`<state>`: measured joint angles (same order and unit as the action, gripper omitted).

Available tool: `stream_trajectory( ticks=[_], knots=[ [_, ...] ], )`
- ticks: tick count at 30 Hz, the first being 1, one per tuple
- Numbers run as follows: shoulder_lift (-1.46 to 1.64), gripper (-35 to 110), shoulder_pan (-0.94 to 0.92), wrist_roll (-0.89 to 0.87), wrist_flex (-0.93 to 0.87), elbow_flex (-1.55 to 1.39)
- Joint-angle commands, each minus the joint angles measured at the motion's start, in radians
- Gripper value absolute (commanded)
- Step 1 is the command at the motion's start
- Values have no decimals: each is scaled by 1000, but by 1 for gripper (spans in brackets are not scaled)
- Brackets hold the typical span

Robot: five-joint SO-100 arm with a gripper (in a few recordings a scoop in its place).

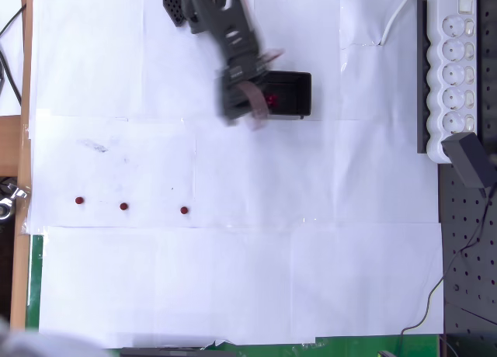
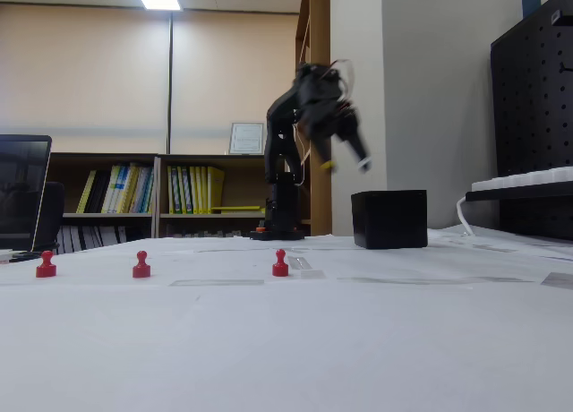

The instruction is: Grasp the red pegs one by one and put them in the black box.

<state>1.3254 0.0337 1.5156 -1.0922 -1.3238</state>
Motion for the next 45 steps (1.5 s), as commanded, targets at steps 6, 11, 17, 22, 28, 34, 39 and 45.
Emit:
stream_trajectory(
  ticks=[6,11,17,22,28,34,39,45],
  knots=[
    [483,23,-235,-41,1045,71],
    [706,23,-160,8,1224,-78],
    [854,23,-112,32,1249,-272],
    [897,23,-101,35,1269,-313],
    [927,23,-61,40,1335,-318],
    [965,23,-55,17,1364,-336],
    [986,17,-40,15,1364,-359],
    [974,12,-32,20,1336,-351]
  ],
)
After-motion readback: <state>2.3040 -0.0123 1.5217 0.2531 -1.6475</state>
